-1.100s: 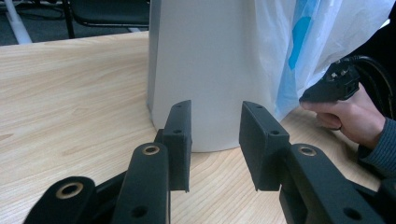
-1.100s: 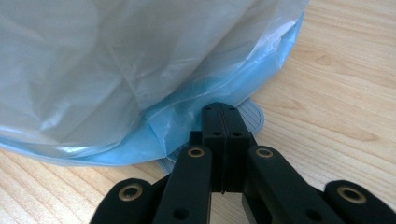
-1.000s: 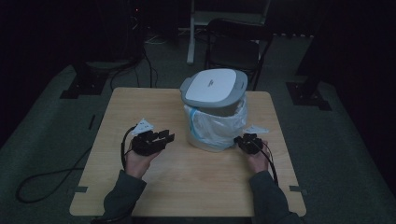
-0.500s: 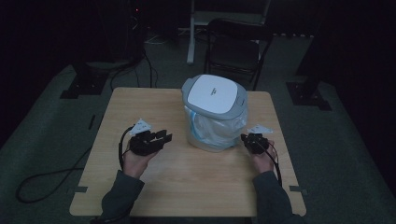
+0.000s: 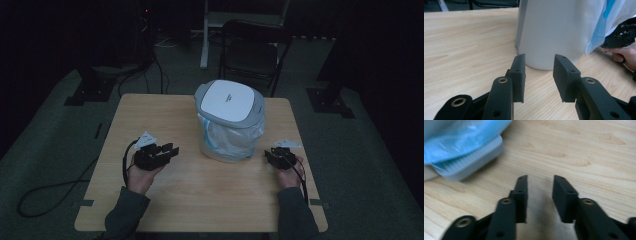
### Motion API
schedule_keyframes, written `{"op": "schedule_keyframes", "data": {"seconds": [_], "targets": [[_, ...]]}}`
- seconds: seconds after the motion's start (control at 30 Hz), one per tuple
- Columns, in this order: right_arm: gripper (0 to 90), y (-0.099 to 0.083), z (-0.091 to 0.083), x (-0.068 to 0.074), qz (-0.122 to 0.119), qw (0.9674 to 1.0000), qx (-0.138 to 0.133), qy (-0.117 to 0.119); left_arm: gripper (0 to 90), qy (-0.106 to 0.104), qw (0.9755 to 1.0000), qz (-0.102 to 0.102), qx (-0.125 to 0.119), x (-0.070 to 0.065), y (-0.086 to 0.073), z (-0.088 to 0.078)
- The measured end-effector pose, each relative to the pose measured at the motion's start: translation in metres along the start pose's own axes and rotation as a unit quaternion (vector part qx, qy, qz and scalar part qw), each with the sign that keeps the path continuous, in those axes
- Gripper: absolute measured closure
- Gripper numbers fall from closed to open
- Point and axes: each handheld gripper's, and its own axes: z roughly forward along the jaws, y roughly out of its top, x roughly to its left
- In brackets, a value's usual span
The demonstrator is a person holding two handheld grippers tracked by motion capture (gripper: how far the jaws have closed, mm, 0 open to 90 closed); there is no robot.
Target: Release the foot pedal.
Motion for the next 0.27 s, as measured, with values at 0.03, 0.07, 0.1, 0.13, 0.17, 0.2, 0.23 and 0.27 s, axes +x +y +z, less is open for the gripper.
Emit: {"op": "schedule_keyframes", "data": {"seconds": [0.03, 0.07, 0.1, 0.13, 0.17, 0.2, 0.23, 0.27], "targets": [[54.8, -0.0013, 0.0006, -0.0005, 0.003, 1.0, -0.002, -0.002, 63.1, 0.001, 1.0, -0.002, 0.002, 0.0013, -0.0033, 0.0002], [52.2, -0.0012, 0.0008, -0.0004, 0.002, 1.0, -0.001, -0.005, 63.1, 0.001, 1.0, -0.002, 0.002, 0.0013, -0.0033, 0.0002], [47.4, -0.0011, 0.0009, 0.0001, 0.001, 0.9999, -0.001, -0.01, 63.1, 0.001, 1.0, -0.004, 0.003, 0.002, -0.0048, 0.0004], [47.4, -0.0011, 0.0009, 0.0001, 0.001, 0.9999, -0.001, -0.01, 63.1, 0.001, 1.0, -0.006, 0.004, 0.0027, -0.0061, 0.0005], [32.9, -0.0007, 0.0017, -0.0001, 0.012, 0.9994, 0.004, -0.033, 63.1, 0.002, 1.0, -0.005, 0.006, 0.0034, -0.0071, 0.0006], [26.0, -0.0008, 0.0021, -0.0011, 0.018, 0.9992, 0.008, -0.034, 63.1, 0.002, 1.0, -0.006, 0.006, 0.0036, -0.0081, 0.0007], [26.0, -0.0008, 0.0021, -0.0011, 0.018, 0.9992, 0.008, -0.034, 63.1, 0.002, 1.0, -0.007, 0.006, 0.004, -0.0087, 0.0008], [20.7, -0.001, 0.0023, -0.0019, 0.023, 0.999, 0.012, -0.035, 63.1, 0.002, 0.9999, -0.008, 0.006, 0.0044, -0.0091, 0.0008]]}}
